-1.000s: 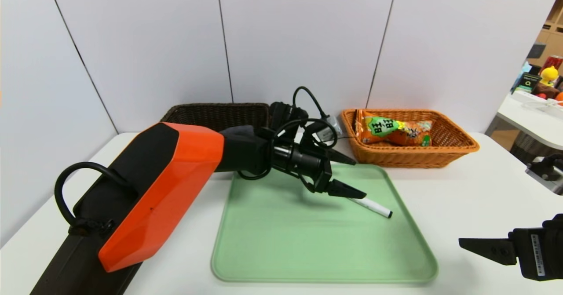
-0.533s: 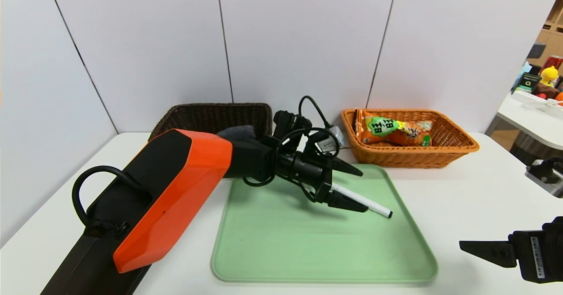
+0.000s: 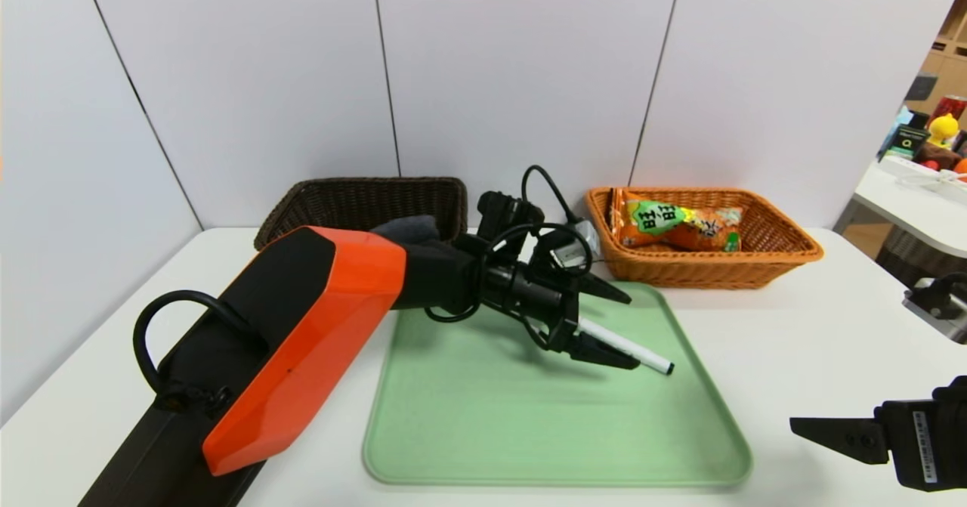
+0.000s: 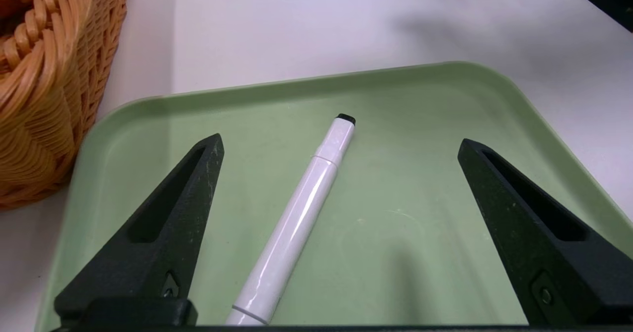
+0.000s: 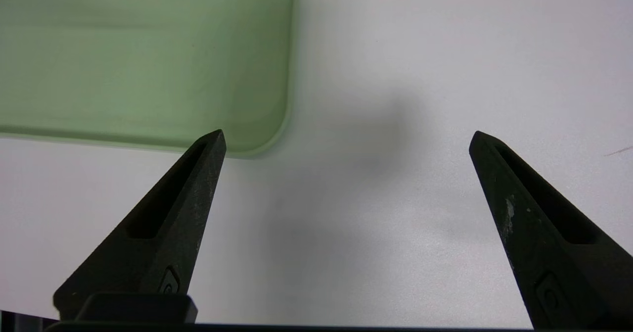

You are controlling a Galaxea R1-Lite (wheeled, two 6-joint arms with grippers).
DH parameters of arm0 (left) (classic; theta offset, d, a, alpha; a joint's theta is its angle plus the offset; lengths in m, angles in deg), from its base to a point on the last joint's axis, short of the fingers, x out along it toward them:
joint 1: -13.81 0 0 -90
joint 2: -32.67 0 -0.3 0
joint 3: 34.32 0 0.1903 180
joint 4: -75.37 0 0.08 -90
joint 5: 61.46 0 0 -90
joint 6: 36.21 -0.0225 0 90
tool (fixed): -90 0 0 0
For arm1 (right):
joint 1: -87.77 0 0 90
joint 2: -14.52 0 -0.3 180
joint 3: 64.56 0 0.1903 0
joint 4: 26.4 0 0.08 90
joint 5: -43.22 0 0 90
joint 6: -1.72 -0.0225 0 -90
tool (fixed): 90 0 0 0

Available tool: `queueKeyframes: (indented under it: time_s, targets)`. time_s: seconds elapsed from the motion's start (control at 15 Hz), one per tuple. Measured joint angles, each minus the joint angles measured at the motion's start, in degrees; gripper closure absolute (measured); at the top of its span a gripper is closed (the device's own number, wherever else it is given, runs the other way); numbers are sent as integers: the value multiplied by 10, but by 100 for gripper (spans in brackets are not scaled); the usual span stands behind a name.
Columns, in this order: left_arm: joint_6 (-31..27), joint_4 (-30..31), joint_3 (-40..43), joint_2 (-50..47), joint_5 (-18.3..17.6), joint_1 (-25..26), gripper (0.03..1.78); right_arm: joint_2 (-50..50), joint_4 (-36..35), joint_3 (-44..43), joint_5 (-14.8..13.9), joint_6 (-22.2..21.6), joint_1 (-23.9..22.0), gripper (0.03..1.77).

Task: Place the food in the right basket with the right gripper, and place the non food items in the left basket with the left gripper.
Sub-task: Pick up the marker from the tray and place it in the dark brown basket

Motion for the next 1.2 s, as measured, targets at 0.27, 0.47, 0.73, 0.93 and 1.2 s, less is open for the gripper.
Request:
queueKeyframes:
  time_s: [0.27, 0.47, 0.73, 0.93, 1.2]
  targets:
    - [-16, -24, -2, -4, 46, -1, 12, 1, 1, 1, 0, 0, 0, 10]
    - [-84, -81, -4, -11, 90, -1, 12, 2, 0, 2, 1, -2, 0, 10]
    - [-163, -158, -6, -23, 104, 0, 12, 6, 1, 2, 1, -3, 1, 10]
    - [-165, -175, -7, -30, 119, 0, 12, 13, 1, 8, 1, -3, 1, 10]
    - [-129, -175, -9, -32, 120, 0, 12, 20, 2, 10, 1, -4, 1, 10]
